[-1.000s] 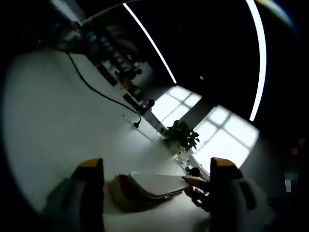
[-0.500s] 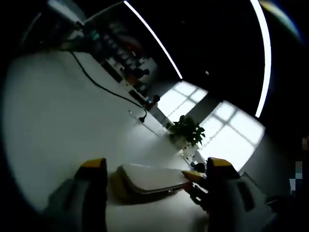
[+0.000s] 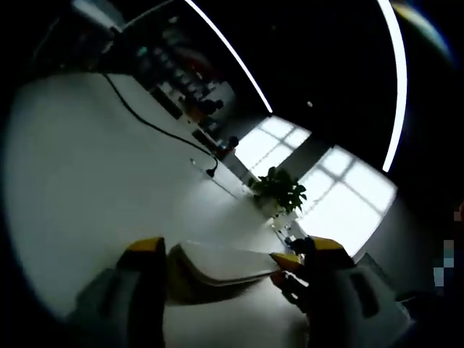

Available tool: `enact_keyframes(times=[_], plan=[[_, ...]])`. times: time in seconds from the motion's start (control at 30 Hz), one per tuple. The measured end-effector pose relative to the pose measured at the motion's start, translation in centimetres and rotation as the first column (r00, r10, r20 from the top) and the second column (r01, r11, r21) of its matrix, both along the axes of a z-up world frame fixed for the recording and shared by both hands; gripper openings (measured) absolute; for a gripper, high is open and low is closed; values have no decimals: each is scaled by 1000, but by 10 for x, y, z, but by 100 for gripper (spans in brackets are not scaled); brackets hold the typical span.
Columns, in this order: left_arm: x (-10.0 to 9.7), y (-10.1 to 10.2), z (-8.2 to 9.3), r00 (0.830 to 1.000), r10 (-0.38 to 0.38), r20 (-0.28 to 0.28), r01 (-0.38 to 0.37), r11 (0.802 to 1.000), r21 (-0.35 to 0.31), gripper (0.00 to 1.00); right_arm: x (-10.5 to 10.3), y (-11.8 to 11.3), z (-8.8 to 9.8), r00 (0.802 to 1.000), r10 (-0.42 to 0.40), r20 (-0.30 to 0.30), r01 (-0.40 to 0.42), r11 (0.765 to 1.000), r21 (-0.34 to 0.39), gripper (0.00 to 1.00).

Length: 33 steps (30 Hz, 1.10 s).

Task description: Arrange the utensils inside the cutlery case until each visible utensil rests in its matching compartment.

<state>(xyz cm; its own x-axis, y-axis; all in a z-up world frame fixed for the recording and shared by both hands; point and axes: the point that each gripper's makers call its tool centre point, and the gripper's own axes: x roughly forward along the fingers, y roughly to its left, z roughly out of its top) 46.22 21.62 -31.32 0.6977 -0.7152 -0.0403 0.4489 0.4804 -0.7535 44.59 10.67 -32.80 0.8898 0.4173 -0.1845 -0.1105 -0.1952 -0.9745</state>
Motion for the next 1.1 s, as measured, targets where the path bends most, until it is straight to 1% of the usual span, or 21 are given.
enact_keyframes(times=[0.13, 0.37, 0.4, 0.5, 0.53, 0.57, 0.7, 0.8, 0.83, 0.93, 0.97, 1.1], plan=[[0, -1, -2, 1000, -3, -4, 3, 1000, 2, 81, 0, -1, -5, 1000, 12, -18, -12, 1000, -7, 7], [0, 1, -5, 1000, -1, -4, 1, 1000, 23, 78, -1, -4, -8, 1000, 20, -21, -21, 1000, -21, 6], [1, 1, -5, 1000, 0, -4, 0, 1000, 24, 78, -2, -6, -10, 999, 14, -44, -15, 1000, -9, 6], [1, 2, -6, 1000, 1, -4, -1, 1000, 27, 77, 0, -8, -9, 998, 6, -63, -4, 1000, 25, 5], [1, 2, -6, 1000, 2, -4, -1, 1000, 29, 77, 0, -9, -7, 998, 7, -57, -5, 999, 32, 4], [1, 2, -6, 1000, 0, -4, 0, 999, 33, 77, 0, -9, -3, 999, 9, -36, -8, 999, 39, 3], [0, 1, -3, 1000, -14, 18, 13, 997, 71, 77, -2, -8, -2, 999, 33, -34, -32, 999, 41, 3], [-1, 4, -1, 1000, -6, 23, 5, 998, 70, 77, -3, -7, -1, 999, 43, -23, -42, 998, 44, 3], [0, 5, -1, 1000, 0, 22, -1, 998, 68, 78, -3, -7, 1, 999, 51, -10, -50, 998, 42, 3], [3, 9, -3, 1000, 16, 12, -17, 999, 47, 79, -5, -6, 4, 998, 64, 11, -65, 997, 40, 3], [4, 9, -4, 1000, 16, -1, -16, 999, 31, 79, -7, -6, 6, 997, 74, 23, -75, 996, 46, 3], [5, 10, -3, 1000, 2, -19, -3, 1000, -22, 79, -13, -3, 17, 991, 110, 77, -115, 992, 55, 3]])
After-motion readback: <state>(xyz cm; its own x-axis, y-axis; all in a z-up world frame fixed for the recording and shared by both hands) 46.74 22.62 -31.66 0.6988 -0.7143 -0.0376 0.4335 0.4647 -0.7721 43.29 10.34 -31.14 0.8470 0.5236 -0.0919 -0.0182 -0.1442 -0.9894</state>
